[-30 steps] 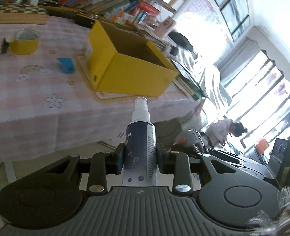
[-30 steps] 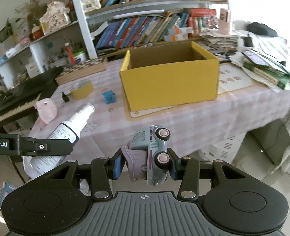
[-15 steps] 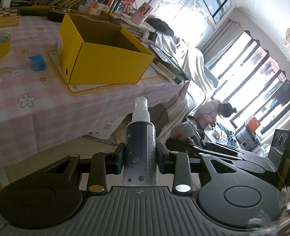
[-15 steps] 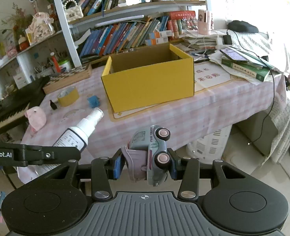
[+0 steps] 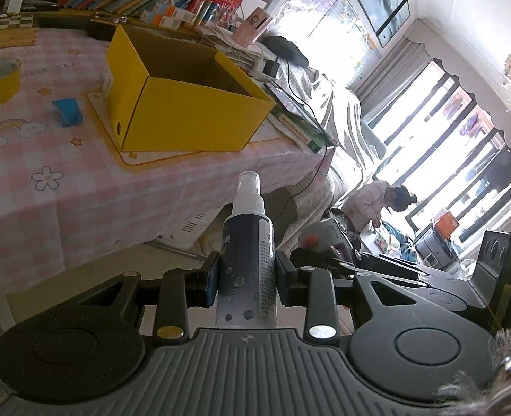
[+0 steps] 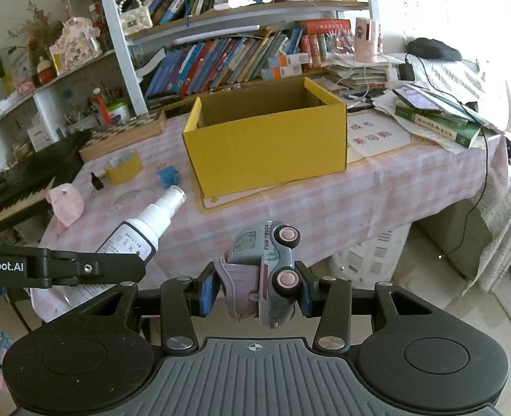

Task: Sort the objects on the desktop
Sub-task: 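Carry the spray bottle and toy car in both tools over the yellow box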

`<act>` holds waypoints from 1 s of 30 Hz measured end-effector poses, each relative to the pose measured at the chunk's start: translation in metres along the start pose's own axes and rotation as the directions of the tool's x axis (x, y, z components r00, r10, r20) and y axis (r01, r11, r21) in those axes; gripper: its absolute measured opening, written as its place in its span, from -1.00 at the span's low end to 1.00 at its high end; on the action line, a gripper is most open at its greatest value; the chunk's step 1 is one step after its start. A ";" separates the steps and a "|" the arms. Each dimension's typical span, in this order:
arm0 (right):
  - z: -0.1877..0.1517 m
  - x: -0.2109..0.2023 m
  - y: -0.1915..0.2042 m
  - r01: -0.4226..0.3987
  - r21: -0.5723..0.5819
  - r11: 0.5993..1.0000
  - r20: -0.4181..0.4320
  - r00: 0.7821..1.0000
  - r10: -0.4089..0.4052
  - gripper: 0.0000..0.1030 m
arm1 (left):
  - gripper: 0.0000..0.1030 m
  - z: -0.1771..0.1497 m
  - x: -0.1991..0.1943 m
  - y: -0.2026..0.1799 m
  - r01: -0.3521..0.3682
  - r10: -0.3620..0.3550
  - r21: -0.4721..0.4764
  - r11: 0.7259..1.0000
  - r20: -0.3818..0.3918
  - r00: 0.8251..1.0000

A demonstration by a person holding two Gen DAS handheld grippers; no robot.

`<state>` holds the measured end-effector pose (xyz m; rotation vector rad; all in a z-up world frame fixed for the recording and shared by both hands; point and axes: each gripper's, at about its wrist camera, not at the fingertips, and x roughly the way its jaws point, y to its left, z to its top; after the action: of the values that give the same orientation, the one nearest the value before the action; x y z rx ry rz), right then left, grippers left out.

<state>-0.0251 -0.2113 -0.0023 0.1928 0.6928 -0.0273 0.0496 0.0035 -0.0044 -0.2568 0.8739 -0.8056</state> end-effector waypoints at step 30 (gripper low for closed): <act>0.005 0.020 -0.007 0.003 0.000 1.000 -0.052 0.999 -0.003 -0.14 | -0.42 0.009 0.026 0.003 0.022 -0.023 -0.023 0.999 -0.038 0.999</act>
<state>-0.0071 -0.2188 -0.0128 0.1926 0.7448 -0.0254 0.0679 -0.0141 -0.0152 -0.2719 0.9181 -0.8241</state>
